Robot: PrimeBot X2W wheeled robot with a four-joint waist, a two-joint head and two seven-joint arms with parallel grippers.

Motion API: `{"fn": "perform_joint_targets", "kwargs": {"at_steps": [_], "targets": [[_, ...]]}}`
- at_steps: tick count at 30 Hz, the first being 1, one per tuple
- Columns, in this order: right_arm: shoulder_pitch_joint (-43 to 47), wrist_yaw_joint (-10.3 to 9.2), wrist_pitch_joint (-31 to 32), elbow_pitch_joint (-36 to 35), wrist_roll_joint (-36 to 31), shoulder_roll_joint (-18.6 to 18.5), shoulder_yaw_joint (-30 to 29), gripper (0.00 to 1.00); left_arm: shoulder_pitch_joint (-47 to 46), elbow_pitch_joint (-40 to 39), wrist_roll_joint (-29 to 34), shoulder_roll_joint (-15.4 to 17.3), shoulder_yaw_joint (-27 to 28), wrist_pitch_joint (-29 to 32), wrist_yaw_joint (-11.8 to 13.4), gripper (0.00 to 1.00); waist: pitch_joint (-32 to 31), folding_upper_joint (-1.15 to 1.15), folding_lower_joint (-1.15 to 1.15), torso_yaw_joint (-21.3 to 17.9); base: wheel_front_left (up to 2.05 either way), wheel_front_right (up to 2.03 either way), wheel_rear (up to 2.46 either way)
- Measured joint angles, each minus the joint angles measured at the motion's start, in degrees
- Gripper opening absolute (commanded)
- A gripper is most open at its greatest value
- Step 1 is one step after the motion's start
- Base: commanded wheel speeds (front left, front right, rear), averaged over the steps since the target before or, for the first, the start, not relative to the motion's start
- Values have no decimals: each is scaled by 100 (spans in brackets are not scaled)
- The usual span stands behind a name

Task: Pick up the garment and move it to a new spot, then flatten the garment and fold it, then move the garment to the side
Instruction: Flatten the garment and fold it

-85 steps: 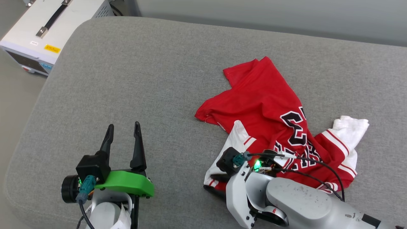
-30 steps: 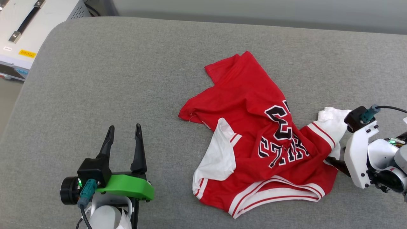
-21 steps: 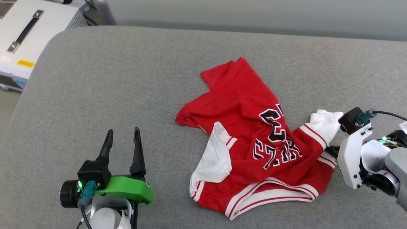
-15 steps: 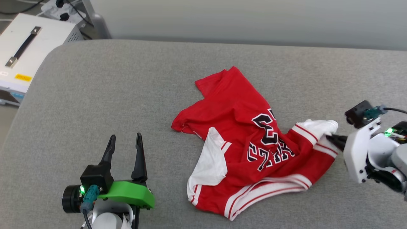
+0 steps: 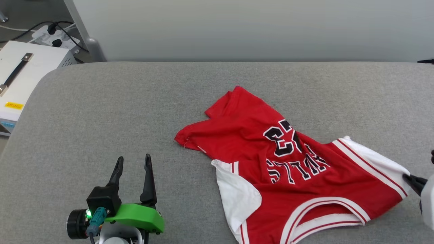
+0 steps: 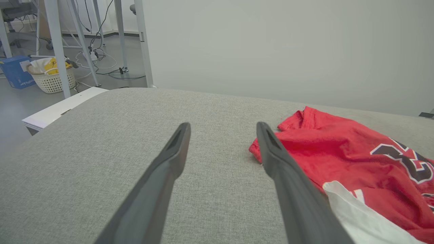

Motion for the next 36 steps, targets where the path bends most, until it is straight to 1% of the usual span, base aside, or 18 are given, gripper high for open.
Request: {"fn": "perform_joint_targets", "kwargs": {"at_steps": [3, 8, 11, 12, 13, 14, 19, 23, 25, 29, 31, 33, 36], "targets": [[525, 0, -26, 200, -4, 74, -381, 0, 2, 2, 0, 0, -18, 0, 0, 100, -1, 0, 0, 4, 0, 0, 0], [1298, 0, -26, 508, 67, 606, -843, 0, 2, 4, 0, 0, -51, 0, 0, 100, 22, 0, 0, 54, 0, 0, 0], [1484, 0, -79, 622, 57, 826, -1043, 0, 1, 18, 0, 0, -87, 0, -1, 100, 42, 0, 0, 96, 0, 0, 0], [1504, 0, -115, 636, 40, 858, -1117, 33, 1, 25, 0, 0, -97, -1, -3, 100, 44, 0, 0, 108, 0, 0, 0], [1520, 0, -185, 655, 22, 910, -1212, 80, 1, 35, 0, 0, -102, -1, -7, 100, 46, 0, 0, 122, 0, 0, 0], [1530, 0, -245, 657, -30, 957, -1289, 100, 1, 38, 0, 0, -104, -1, -8, 100, 45, 0, 0, 134, 0, 0, 0], [1530, 0, -959, 520, -519, 1188, -1870, 100, -2, 33, 19, 0, -102, 0, -60, 100, 7, 0, 0, 167, 0, 0, 0], [1518, 0, -1536, 267, -1176, 1454, -2512, 100, -24, -15, 120, 0, -88, 0, -176, 100, -44, 0, 0, 186, 0, 0, 0], [1518, 0, -1750, 41, -1567, 1675, -2807, 100, -70, -59, 180, 0, -81, 0, -269, 100, -61, 0, 0, 195, 0, 0, 0], [1519, 0, -1990, -460, -2145, 2187, -3195, 100, -312, -94, 354, 25, -119, 0, -532, 100, -47, 0, 0, 213, 0, 0, 0], [1524, 0, -2037, -732, -2407, 2442, -3314, 100, -557, -90, 427, 100, -172, 0, -667, 100, -20, 0, 0, 217, 0, 0, 0], [1531, 0, -2036, -940, -2605, 2625, -3357, 100, -826, -78, 434, 208, -241, 0, -766, 100, 13, 0, 0, 218, 0, 0, 0], [1536, 0, -2003, -1182, -2816, 2835, -3364, 100, -1304, 104, 424, 465, -503, -1, -861, 100, 74, 0, 0, 211, 0, 0, 0]]}}
